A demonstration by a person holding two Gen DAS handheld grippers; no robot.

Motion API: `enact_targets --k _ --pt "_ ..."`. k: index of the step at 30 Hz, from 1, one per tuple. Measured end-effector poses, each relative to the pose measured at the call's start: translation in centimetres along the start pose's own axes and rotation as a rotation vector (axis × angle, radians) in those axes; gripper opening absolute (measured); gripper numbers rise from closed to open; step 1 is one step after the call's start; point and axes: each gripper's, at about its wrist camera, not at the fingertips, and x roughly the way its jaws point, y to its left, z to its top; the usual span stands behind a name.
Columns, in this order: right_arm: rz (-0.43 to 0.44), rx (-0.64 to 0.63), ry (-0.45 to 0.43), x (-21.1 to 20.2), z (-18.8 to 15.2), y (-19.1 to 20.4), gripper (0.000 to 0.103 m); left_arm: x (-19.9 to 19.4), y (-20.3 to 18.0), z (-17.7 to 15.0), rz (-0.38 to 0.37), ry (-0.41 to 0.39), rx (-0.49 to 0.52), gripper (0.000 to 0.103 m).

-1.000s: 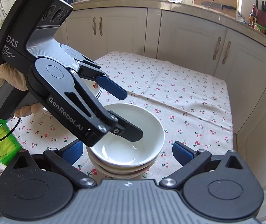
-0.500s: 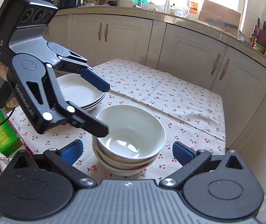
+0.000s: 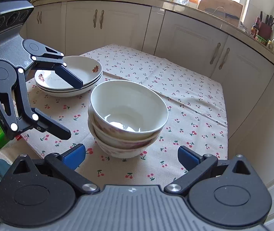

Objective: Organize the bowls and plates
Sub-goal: 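Grip the bowl stack rim with the left tool while the right tool grips the opposite rim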

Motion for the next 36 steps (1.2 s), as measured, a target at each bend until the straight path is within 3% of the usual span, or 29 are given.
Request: enact_targets --k 17,26,36 --pt "0.107 -0.030 0.101 5.6 -0.7 -2.6 0.103 4.7 2.9 0.5 -0.096 0.092 0.006 0.100" --pt "0.189 -0.106 0.102 6.6 0.2 -3.2 0.103 6.7 2.4 0.7 -0.130 0.163 0.153 0.098" --pt "0.264 -0.228 0.103 7.0 1.5 -3.1 0.101 6.9 1.6 2.1 -0.196 0.158 0.310 0.092"
